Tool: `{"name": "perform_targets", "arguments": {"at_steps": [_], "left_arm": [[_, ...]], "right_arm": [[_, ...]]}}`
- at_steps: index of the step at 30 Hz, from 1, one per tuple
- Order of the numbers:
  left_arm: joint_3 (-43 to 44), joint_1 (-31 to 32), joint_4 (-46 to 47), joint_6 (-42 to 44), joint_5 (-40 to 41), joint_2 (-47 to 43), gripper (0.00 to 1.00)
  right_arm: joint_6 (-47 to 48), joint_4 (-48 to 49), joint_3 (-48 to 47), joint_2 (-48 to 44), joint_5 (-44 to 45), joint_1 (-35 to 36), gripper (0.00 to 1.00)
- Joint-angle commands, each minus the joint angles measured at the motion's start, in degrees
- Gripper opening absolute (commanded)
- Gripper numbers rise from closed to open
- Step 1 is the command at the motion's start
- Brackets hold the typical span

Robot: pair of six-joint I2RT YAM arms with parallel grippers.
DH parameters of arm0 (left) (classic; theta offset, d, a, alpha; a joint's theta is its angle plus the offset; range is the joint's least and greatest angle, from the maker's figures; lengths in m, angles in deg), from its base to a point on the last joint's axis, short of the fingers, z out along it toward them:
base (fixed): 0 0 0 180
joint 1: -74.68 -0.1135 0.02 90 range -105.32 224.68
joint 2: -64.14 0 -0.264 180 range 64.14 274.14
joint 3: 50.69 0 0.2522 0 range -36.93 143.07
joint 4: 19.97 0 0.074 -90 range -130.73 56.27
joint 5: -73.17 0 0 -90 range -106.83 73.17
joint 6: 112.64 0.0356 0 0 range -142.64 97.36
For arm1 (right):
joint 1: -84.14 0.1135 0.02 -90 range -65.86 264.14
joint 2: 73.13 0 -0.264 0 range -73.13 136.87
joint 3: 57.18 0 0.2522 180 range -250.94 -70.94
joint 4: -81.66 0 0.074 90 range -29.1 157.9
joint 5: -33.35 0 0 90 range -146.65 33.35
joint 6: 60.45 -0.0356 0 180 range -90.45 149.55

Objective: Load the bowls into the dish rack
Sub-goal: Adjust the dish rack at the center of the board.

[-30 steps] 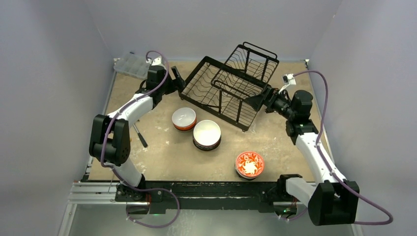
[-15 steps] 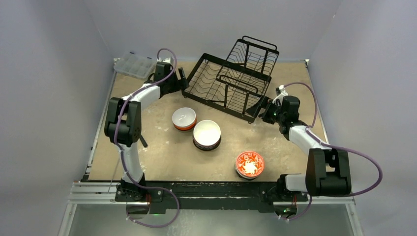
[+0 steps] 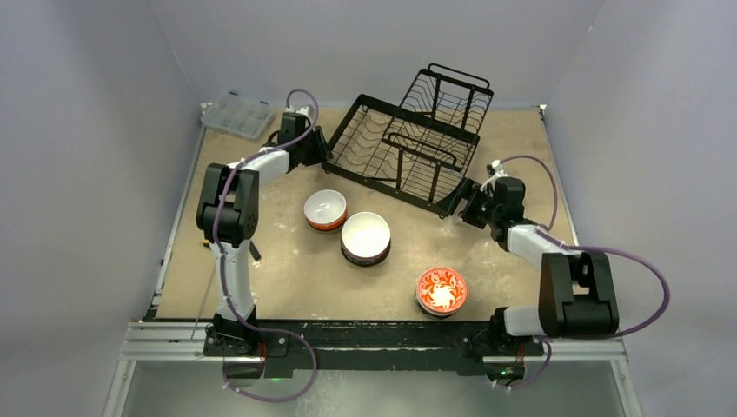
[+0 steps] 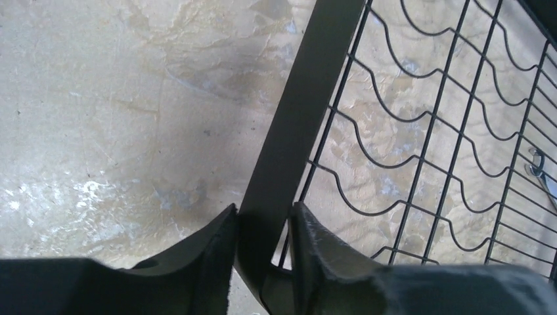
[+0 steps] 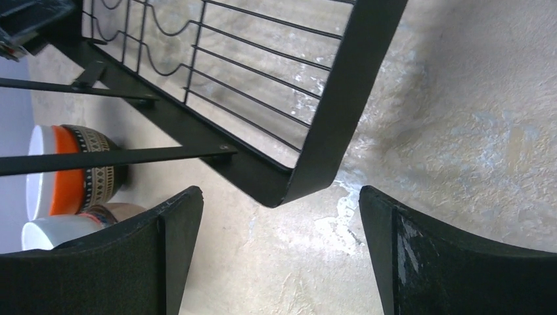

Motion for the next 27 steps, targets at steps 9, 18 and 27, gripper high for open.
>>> {"name": "perform_targets", "arguments": {"at_steps": [9,18,27], "left_arm": [[-10.4,-0.4,4.5,-3.6,-3.6,-8.1,0.00],[-23.5,-0.3,10.3,-8.1,-7.0,-15.8,0.00],[-33.3,0.0,14.3,-10.5,-9.0,-22.5,0.00]], "right_arm": [[0.1,8.9,-8.8,14.9,-9.0,-0.2,0.45],[1.3,6.5,-15.6,21.5,-12.0,0.0,0.19],[2.5,1.8,-22.4,23.2,-10.9,1.5,0.22]]}}
